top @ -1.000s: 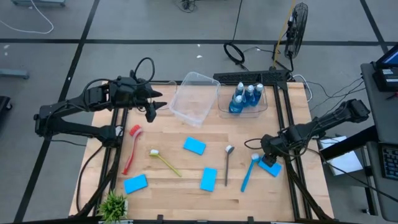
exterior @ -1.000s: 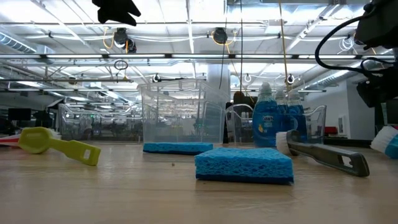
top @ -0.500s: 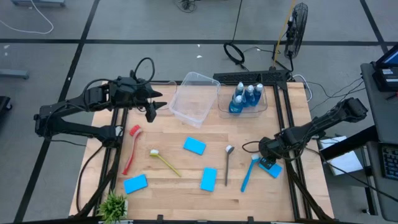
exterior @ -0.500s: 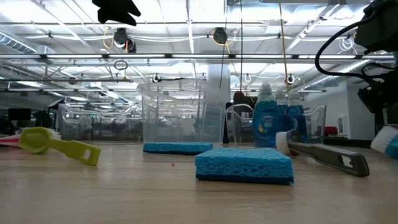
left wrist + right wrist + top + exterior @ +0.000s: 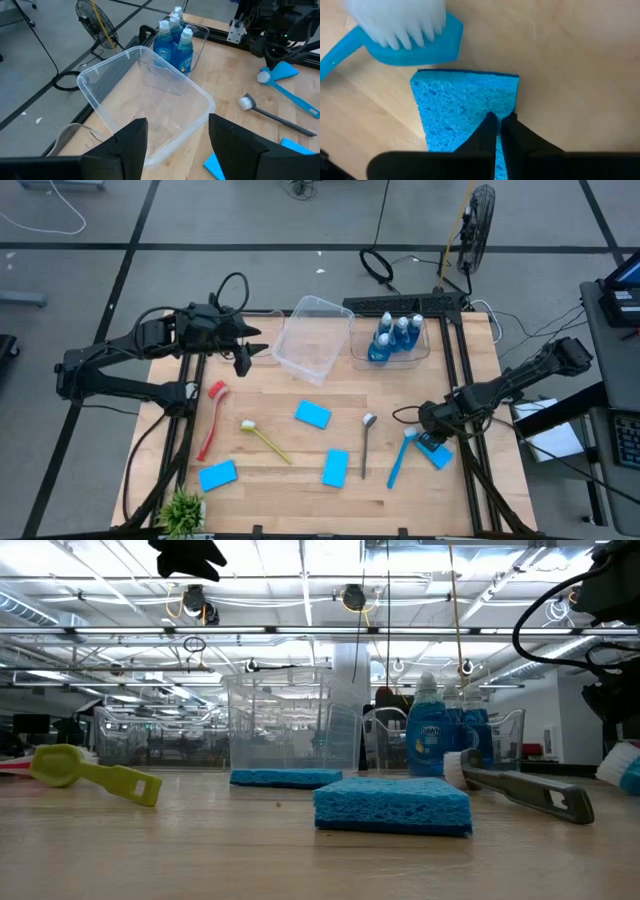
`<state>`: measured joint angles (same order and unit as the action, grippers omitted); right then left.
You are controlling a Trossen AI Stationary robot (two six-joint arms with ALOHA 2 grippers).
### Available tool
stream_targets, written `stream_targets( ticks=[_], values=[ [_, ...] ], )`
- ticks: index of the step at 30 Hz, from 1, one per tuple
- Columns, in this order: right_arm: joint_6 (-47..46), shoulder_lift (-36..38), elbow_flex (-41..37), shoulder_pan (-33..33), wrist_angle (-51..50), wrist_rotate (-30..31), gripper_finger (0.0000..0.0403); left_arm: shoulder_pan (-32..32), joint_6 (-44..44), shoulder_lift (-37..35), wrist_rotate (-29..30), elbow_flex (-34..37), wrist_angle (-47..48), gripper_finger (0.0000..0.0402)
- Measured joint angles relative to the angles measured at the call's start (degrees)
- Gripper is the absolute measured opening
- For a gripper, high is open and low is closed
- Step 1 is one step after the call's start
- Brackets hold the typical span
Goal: Pick & Place Kitchen Sink Supplies
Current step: Put the blue sponge into the left transparent bin
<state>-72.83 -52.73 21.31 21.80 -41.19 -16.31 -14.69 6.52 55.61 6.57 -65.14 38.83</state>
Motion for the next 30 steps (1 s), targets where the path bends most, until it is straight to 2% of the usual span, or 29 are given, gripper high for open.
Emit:
stream_targets(
  ticks=[10,15,19,24,30],
  values=[
    [-1.99,7.26,5.40,0.04,-1.08,-1.98,0.0000,0.00,-0.15,0.00,0.01,0.00,-0.07,0.0212],
    [-1.26,10.51,7.66,0.02,1.78,-4.34,0.0000,0.02,-0.17,0.00,0.00,0.00,-0.07,0.0212],
    [0.17,12.73,7.71,0.04,9.32,-6.28,0.0000,0.01,-0.15,0.00,0.00,0.00,-0.07,0.0212],
    [2.90,13.72,7.75,-0.50,22.95,-5.74,0.0000,0.02,-0.15,0.00,0.00,0.00,-0.07,0.0212],
    [8.72,13.71,7.79,-2.26,39.41,1.62,0.0000,0.00,-0.09,0.00,-0.02,0.00,-0.09,0.0212]
  ],
)
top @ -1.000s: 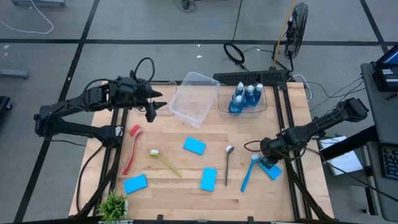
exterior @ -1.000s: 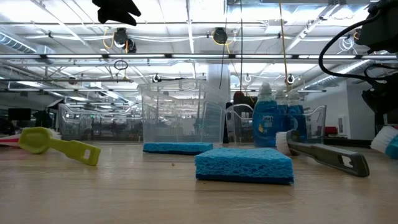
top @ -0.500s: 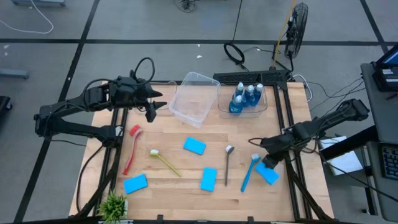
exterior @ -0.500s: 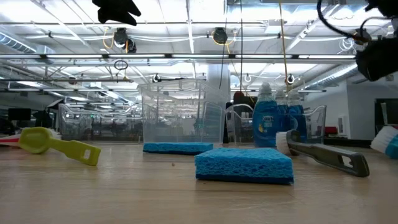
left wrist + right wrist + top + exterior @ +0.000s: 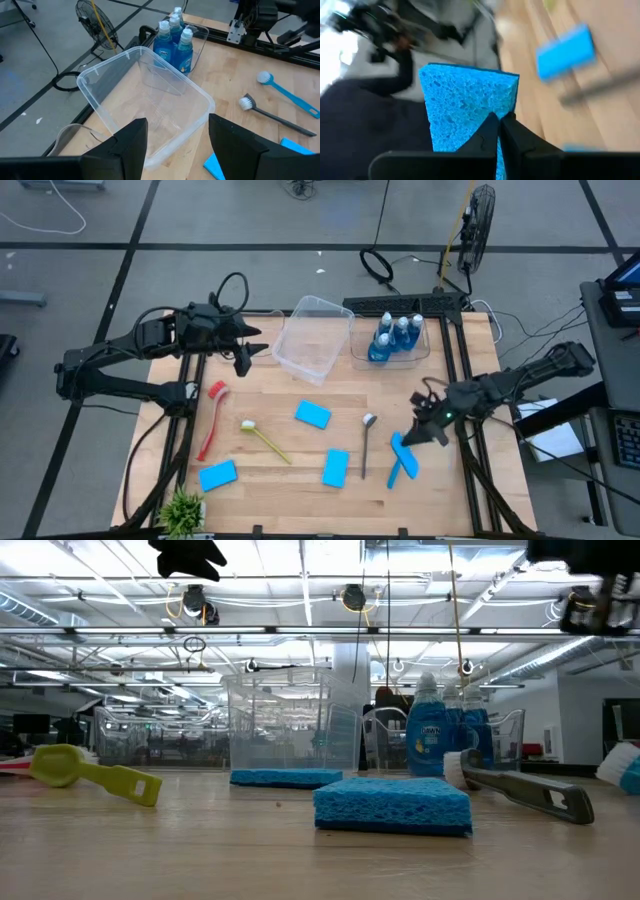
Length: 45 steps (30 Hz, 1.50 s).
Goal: Pick & Place Kitchen Sink Supplies
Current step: Put the blue sponge into the left transparent bin
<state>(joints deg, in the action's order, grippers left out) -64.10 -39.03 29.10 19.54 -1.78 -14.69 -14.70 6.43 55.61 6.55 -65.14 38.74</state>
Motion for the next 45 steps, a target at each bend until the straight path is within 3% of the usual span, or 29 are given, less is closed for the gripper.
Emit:
stream_targets(
  ticks=[12,24,33,40,45],
  values=[
    [22.05,-2.11,0.06,-4.96,29.47,16.17,0.0000,0.02,0.43,0.00,-0.98,0.00,-0.10,0.0212],
    [38.43,-5.90,0.07,-10.48,30.67,39.72,0.0000,0.02,1.38,0.00,-1.07,-0.02,-8.23,0.0212],
    [43.82,-10.31,0.07,-12.30,32.28,55.15,0.0000,1.51,1.74,1.79,-1.05,-0.07,-14.89,0.0212],
    [53.16,-15.01,0.25,-13.80,43.72,61.17,0.0000,5.37,0.11,7.73,-0.84,-0.04,-23.33,0.0212],
    [56.29,-18.30,3.70,-15.42,45.38,61.16,0.0000,6.73,-0.54,12.82,-0.24,-0.05,-30.68,0.0212]
  ],
)
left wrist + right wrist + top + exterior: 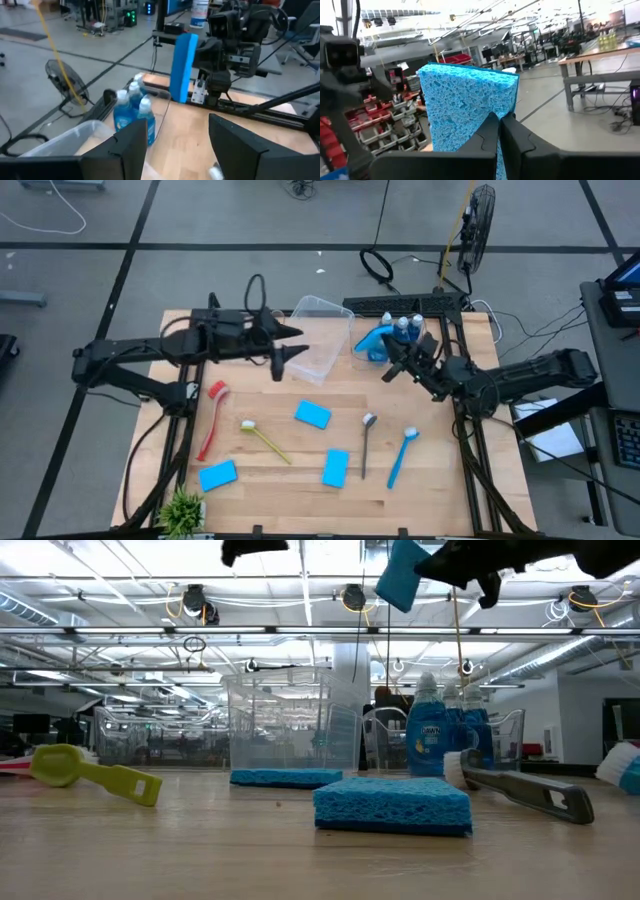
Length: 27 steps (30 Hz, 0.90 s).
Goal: Pick & Place Kitchen Sink Supplies
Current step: Put the blue sponge into the left transparent bin
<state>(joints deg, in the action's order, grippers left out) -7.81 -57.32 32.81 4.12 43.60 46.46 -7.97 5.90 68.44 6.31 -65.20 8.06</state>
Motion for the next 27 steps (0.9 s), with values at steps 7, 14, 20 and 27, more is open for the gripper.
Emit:
stream_targets(
  ticks=[7,14,20,27],
  values=[
    [2.55,-5.39,5.95,-1.18,-0.07,-0.14,0.0000,1.42,-7.01,6.51,0.28,0.01,-10.75,0.0212],
    [2.97,-8.59,7.79,-1.16,-0.10,-0.23,0.0000,2.16,-8.74,11.43,0.92,0.01,-17.86,0.0212],
    [2.20,-9.27,7.81,-1.16,-0.16,-0.46,0.0000,2.39,-10.97,14.95,2.75,0.01,-23.38,0.0212],
    [1.44,-9.27,7.81,-1.40,-0.22,-1.71,0.0000,2.38,-10.98,17.30,2.81,0.07,-24.98,0.0212]
  ],
)
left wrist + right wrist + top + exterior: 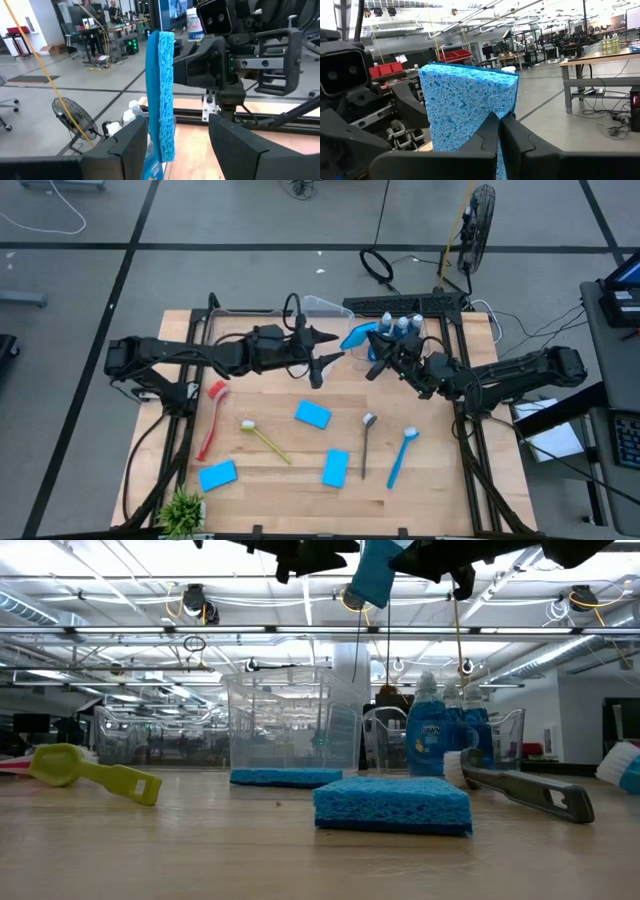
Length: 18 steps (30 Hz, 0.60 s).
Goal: Pick & Place Kitchen Sink Supplies
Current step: Put the blue sponge into the left transparent bin
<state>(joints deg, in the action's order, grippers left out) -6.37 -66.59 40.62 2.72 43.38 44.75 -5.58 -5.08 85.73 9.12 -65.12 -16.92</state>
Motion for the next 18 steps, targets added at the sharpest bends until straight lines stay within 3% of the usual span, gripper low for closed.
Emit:
stream_targets(
  ticks=[18],
  values=[
    [-2.86,0.00,-0.02,-0.11,-0.34,-2.79,0.0000,0.00,0.44,1.94,2.98,-0.07,-3.46,0.0212]
  ],
)
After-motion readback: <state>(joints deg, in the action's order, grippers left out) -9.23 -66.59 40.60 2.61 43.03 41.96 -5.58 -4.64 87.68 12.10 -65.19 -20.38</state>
